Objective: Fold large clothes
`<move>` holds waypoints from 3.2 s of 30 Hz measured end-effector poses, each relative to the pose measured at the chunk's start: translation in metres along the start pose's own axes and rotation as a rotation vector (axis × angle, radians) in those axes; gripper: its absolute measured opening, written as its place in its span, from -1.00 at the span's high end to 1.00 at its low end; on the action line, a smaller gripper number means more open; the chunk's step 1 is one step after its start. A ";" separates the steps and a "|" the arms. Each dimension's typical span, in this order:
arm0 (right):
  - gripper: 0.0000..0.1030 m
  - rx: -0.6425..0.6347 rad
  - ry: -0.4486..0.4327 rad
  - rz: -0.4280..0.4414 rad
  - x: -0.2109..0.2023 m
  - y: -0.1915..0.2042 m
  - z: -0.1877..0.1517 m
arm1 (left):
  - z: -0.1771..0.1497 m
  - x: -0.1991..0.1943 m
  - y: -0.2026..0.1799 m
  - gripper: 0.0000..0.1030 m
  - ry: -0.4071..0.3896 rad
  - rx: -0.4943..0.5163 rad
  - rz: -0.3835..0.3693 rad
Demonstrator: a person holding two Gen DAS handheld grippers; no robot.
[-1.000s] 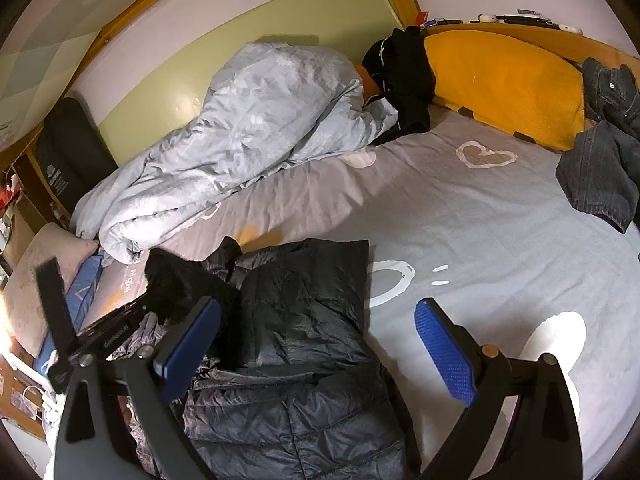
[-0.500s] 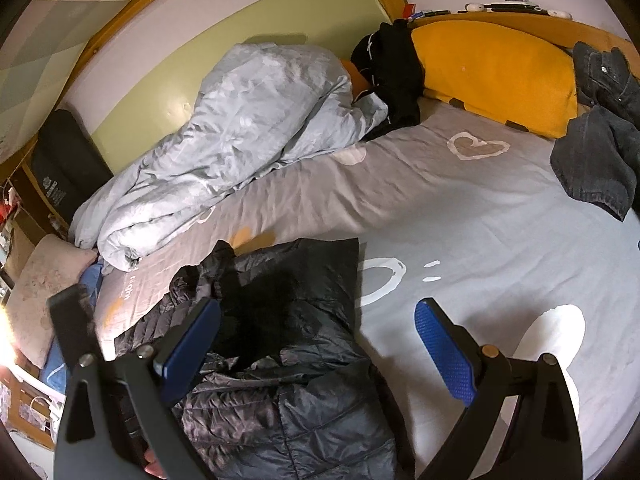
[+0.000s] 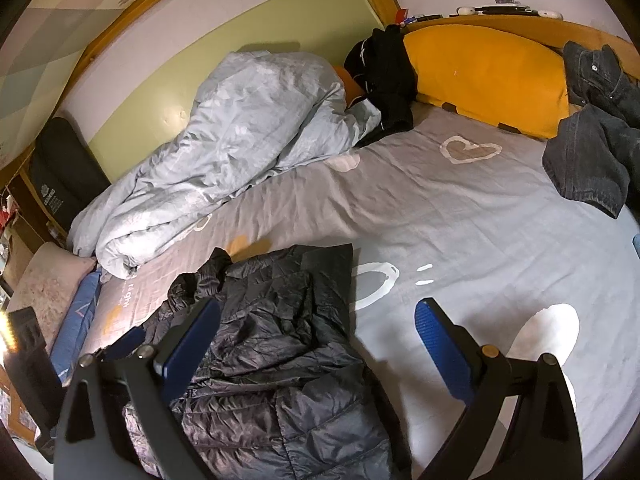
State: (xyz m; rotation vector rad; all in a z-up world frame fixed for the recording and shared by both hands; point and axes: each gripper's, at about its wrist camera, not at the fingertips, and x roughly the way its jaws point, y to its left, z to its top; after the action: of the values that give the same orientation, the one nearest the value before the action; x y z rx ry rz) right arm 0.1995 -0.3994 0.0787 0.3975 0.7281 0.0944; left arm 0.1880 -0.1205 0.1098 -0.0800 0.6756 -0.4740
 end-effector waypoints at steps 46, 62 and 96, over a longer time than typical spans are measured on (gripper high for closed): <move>-1.00 -0.191 -0.002 0.054 -0.016 0.075 -0.112 | -0.154 -0.163 0.074 -0.99 -0.097 -0.098 0.305; -1.00 -0.365 -0.095 -0.043 -0.027 0.087 -0.122 | -0.170 -0.174 0.073 -0.99 -0.145 -0.006 0.433; -1.00 -1.033 0.148 -0.131 0.008 0.118 -0.262 | -0.223 -0.130 0.104 -0.99 0.171 0.009 0.491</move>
State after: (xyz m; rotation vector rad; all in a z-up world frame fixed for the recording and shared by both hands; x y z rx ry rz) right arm 0.0378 -0.2048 -0.0584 -0.6481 0.7548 0.3572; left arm 0.0036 0.0480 -0.0119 0.1350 0.8302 -0.0105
